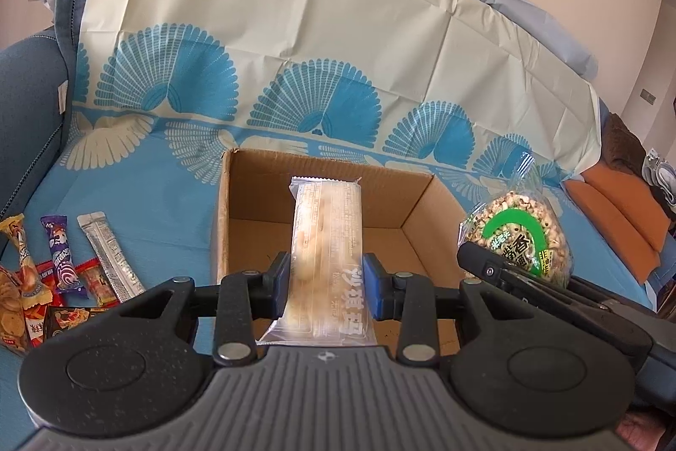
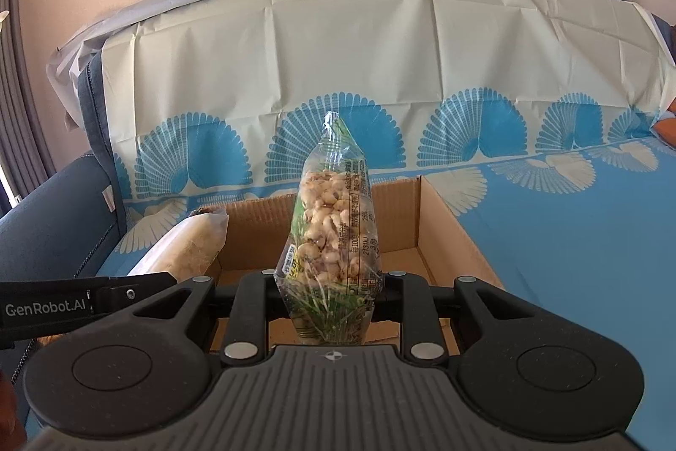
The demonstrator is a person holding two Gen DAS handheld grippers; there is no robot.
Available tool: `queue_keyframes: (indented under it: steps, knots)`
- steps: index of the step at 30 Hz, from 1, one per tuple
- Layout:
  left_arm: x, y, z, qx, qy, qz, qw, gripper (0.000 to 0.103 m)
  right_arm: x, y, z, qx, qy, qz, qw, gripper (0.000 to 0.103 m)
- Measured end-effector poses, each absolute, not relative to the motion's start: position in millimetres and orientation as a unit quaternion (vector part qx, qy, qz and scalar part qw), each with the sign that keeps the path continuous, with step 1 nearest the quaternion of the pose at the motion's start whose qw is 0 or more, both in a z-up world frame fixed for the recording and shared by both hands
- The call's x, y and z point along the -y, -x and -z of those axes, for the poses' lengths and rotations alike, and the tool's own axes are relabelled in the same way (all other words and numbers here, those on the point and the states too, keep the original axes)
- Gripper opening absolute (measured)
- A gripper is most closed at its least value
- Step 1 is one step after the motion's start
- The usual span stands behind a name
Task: Organize snacks
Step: 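Carry the rice-cracker bar and nut bag over the cardboard box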
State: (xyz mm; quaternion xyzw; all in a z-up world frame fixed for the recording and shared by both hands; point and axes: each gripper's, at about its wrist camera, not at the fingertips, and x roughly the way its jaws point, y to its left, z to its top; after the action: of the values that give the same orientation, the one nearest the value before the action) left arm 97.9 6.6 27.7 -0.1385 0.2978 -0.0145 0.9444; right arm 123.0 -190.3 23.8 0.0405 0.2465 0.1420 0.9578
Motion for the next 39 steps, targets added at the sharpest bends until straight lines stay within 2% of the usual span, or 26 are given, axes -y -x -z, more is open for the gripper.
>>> queue_keyframes:
  steps: [39]
  knots:
    - [-6.1, -101.1, -25.4, -0.301, 0.142, 0.012, 0.943, 0.039, 191.1, -120.8, -21.2, -0.249, -0.032, -0.142, 0.957, 0.026]
